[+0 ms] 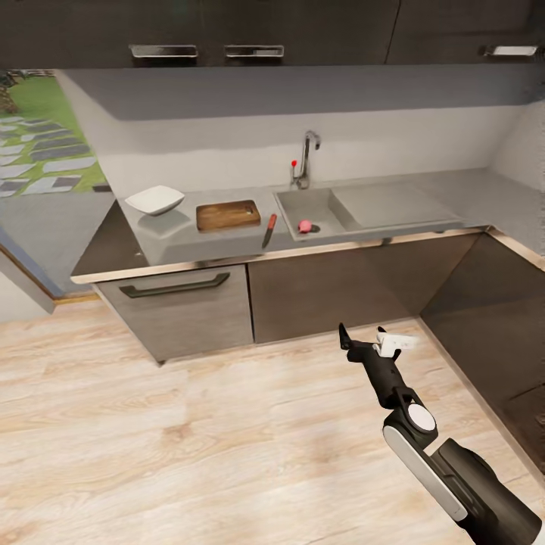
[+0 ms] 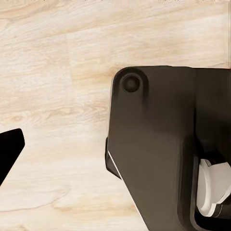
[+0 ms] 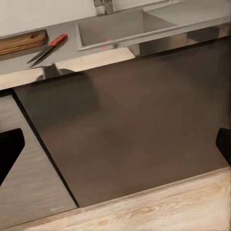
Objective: In the kitchen, take the Vidalia onion out of the sink, dice it on the chopping board with the paring knife, put the diced onion into the bowl on the countertop, then place both the paring knife and the chopping board into the sink.
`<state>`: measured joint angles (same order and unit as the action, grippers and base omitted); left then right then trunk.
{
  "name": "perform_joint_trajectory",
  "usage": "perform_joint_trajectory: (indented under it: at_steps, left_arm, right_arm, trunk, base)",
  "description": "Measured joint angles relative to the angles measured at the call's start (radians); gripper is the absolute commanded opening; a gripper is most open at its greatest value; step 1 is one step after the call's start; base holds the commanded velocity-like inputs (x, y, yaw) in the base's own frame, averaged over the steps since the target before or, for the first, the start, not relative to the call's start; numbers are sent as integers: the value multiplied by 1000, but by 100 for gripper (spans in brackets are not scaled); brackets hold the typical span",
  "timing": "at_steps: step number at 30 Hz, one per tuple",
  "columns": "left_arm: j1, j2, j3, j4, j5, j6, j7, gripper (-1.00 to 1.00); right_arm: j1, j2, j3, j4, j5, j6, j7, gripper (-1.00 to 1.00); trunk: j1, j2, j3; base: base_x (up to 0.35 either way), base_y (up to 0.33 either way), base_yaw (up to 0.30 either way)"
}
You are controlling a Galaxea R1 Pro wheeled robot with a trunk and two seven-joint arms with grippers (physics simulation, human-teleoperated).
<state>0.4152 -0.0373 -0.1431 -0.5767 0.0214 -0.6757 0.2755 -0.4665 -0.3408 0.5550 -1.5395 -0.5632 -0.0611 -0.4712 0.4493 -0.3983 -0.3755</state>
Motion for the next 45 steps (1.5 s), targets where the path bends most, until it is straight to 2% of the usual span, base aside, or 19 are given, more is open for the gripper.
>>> perform_joint_trajectory:
  at_steps: [13, 30, 33, 35, 37, 39, 40, 41, 42, 43, 44, 45]
  left_arm:
    - [0, 0, 0, -6, 0, 0, 0, 100]
    - [0, 0, 0, -11, 1, 1, 0, 100]
    - [0, 0, 0, -9, 2, 2, 0, 100]
    - [0, 0, 0, -9, 2, 2, 0, 100]
    - [0, 1, 1, -7, 2, 3, 0, 100]
    - [0, 1, 2, -8, 3, 4, 0, 100]
    - [0, 1, 2, -9, 3, 4, 0, 100]
    - [0, 1, 3, -14, 4, 6, 2, 100]
    - [0, 1, 4, -16, 6, 6, 2, 100]
    - [0, 1, 5, -20, 14, 8, 5, 100]
    - [0, 1, 5, -23, 21, 9, 7, 100]
    - [0, 2, 6, -28, 41, 13, 11, 100]
  right_arm:
    - [0, 0, 3, 0, 1, 0, 1, 100]
    - [4, 0, 8, 2, 3, 0, 2, 100]
    - [5, 1, 38, 24, 3, -2, 3, 100]
    - [5, 1, 83, 60, 2, -4, 5, 100]
    - [5, 2, 153, 142, 1, -12, 6, 100]
    - [5, 5, 187, 206, 2, -30, 6, 100]
    - [5, 6, 212, 250, 0, -53, 6, 100]
    - [5, 8, 257, 313, -2, -98, 5, 100]
    - [5, 8, 274, 335, -1, -115, 5, 100]
    - [5, 9, 306, 378, -3, -146, 4, 100]
    - [5, 10, 321, 402, -3, -160, 4, 100]
    - [5, 14, 348, 452, -6, -183, 4, 100]
  trunk:
    - [0, 0, 21]
    - [0, 0, 48]
    - [0, 0, 53]
    - [0, 0, 56]
    - [0, 0, 57]
    - [0, 0, 58]
    - [0, 0, 58]
    - [0, 0, 58]
    - [0, 0, 58]
    - [0, 0, 58]
    - [0, 0, 58]
    - [0, 0, 58]
  base:
    - [39, -316, 0]
    - [171, -214, 0]
    - [150, -120, 0]
    - [124, -108, 0]
    - [51, -47, 0]
    - [26, -24, 0]
    - [10, -10, 0]
    - [8, -8, 0]
    - [5, -5, 0]
    - [4, -4, 0]
    - [3, -3, 0]
    - [2, -2, 0]
